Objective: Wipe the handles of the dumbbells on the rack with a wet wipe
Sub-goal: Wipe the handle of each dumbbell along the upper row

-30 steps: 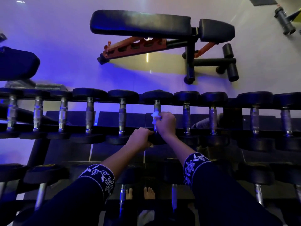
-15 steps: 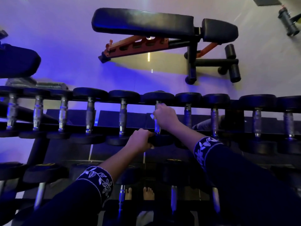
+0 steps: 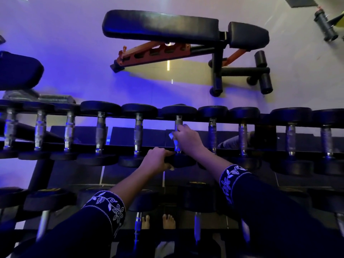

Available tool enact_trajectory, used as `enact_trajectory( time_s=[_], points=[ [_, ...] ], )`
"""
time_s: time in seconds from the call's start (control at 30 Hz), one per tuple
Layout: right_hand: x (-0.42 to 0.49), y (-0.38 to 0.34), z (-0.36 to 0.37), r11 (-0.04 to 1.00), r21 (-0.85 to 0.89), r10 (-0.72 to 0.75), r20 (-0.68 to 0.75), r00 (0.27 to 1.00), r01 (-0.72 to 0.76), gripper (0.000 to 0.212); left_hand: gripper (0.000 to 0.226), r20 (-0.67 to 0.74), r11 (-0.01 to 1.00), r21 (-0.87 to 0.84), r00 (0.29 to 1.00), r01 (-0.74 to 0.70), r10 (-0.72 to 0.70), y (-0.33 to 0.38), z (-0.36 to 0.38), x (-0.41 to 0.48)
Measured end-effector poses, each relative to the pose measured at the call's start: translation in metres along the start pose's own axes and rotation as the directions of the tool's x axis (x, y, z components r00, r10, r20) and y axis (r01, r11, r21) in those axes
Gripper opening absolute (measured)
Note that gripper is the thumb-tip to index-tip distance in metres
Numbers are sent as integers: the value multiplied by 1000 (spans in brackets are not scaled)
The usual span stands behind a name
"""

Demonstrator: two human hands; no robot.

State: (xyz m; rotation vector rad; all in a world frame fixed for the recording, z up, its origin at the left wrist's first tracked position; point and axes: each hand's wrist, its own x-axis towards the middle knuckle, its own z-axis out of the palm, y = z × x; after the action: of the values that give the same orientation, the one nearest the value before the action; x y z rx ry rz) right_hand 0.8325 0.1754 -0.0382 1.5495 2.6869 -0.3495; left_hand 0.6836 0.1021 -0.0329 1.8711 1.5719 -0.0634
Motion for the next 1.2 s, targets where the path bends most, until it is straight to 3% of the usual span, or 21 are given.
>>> enact_trajectory(
  time_s=[0.13,0.23,0.27,0.33,0.4,0.47,0.57,0.6,0.7,0.8,0.87,0.93,1.0,1.1,1.2],
  points=[
    [12,2,8,983,121,163,-271,949,-134,16,64,-1,1000,16,1000,-14,14,1,-3,2],
    [12,-1,12,893,369,372,-280,885,-258,26,67,-2,1000,12,1000,1,-1,1,-2,2],
    [10,-3,13,812,507,459,-254,851,-287,27,67,-3,1000,1,1000,5,-5,1,-2,2],
    [7,-6,12,554,750,664,-134,736,-363,26,67,-12,1000,-22,1000,7,-7,1,-2,1],
    [7,-2,15,326,846,766,24,642,-422,19,68,-11,999,-49,1000,19,-20,0,-3,0],
    [10,2,17,128,894,771,183,611,-429,13,69,-13,997,-76,999,30,-32,-1,-5,0],
    [15,5,7,-374,884,680,468,564,-282,23,70,-6,996,-82,999,43,-43,0,-4,1],
    [17,5,5,-434,855,646,516,563,-285,27,70,-4,996,-74,999,44,-44,1,-3,1],
    [12,7,6,-418,823,601,568,562,-384,33,71,-5,997,-68,999,37,-37,-1,-1,3],
    [2,14,8,-319,764,544,633,552,-562,32,71,1,996,-74,999,42,-42,-3,-2,3],
    [12,21,1,-336,769,490,636,596,-544,34,69,11,996,-80,999,34,-33,-4,-3,4],
    [32,31,-7,-325,801,524,595,609,-503,34,68,14,997,-76,1000,23,-23,-3,-4,3],
    [42,34,-12,-238,807,556,569,606,-540,34,68,23,996,-80,999,26,-24,-3,-4,3],
    [23,25,1,-79,764,443,602,664,-640,32,71,33,996,-78,999,40,-37,-4,-2,4],
    [2,21,10,29,715,416,627,659,-698,35,73,44,997,-68,999,29,-26,-5,-3,5]
  ],
)
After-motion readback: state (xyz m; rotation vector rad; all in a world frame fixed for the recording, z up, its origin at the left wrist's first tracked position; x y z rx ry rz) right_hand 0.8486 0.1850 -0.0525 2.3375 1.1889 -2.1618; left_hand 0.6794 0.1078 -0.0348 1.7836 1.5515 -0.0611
